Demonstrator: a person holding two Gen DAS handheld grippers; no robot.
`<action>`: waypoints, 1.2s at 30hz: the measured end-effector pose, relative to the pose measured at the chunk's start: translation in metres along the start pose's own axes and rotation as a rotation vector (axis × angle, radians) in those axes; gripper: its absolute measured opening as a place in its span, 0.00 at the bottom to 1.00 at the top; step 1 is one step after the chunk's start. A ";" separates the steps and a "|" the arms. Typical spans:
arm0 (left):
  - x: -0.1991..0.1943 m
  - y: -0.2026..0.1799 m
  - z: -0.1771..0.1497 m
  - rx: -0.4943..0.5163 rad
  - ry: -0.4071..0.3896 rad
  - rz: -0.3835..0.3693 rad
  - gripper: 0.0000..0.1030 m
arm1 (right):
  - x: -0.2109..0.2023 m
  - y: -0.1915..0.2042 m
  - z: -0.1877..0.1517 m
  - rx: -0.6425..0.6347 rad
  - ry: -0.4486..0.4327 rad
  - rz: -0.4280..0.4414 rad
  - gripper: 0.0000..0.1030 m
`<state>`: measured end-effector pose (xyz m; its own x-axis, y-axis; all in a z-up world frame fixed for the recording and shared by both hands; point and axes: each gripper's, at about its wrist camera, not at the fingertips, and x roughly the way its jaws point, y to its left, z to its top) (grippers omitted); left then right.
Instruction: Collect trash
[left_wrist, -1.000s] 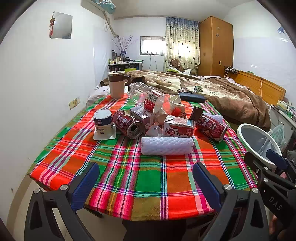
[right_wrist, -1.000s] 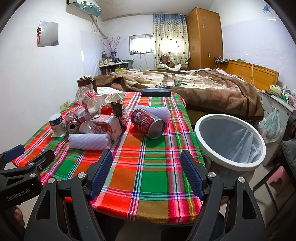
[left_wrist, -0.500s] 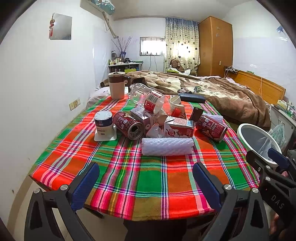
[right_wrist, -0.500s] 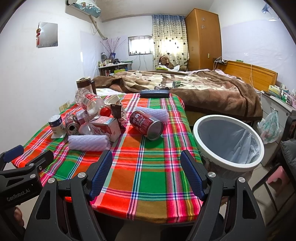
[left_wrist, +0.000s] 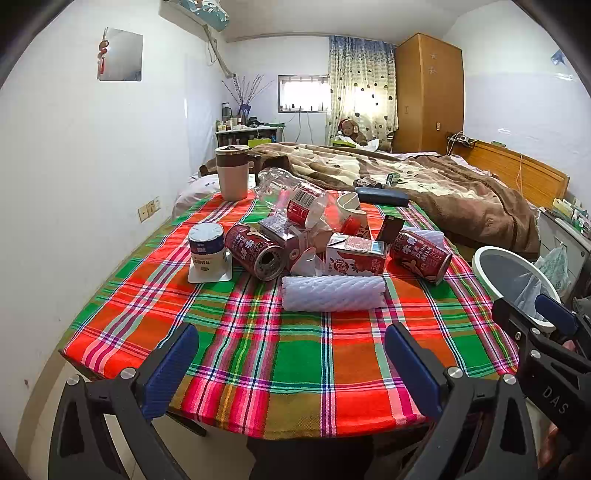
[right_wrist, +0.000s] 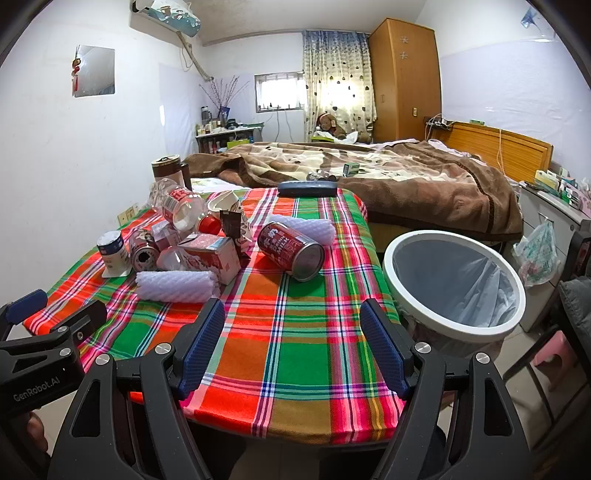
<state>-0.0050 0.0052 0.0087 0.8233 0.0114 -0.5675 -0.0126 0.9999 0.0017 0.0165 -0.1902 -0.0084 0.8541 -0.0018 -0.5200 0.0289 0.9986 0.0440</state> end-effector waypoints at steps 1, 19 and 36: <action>0.000 0.000 0.000 0.000 -0.001 0.000 0.99 | 0.000 0.000 0.000 -0.001 -0.001 0.000 0.75; -0.001 0.000 0.000 0.002 -0.002 -0.001 0.99 | -0.002 0.000 0.001 0.000 -0.004 -0.001 0.75; -0.003 0.000 0.001 0.005 -0.004 -0.002 0.99 | -0.003 0.000 0.001 -0.003 -0.005 -0.003 0.75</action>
<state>-0.0063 0.0047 0.0113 0.8254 0.0092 -0.5644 -0.0081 1.0000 0.0044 0.0143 -0.1898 -0.0057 0.8564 -0.0045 -0.5162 0.0296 0.9987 0.0403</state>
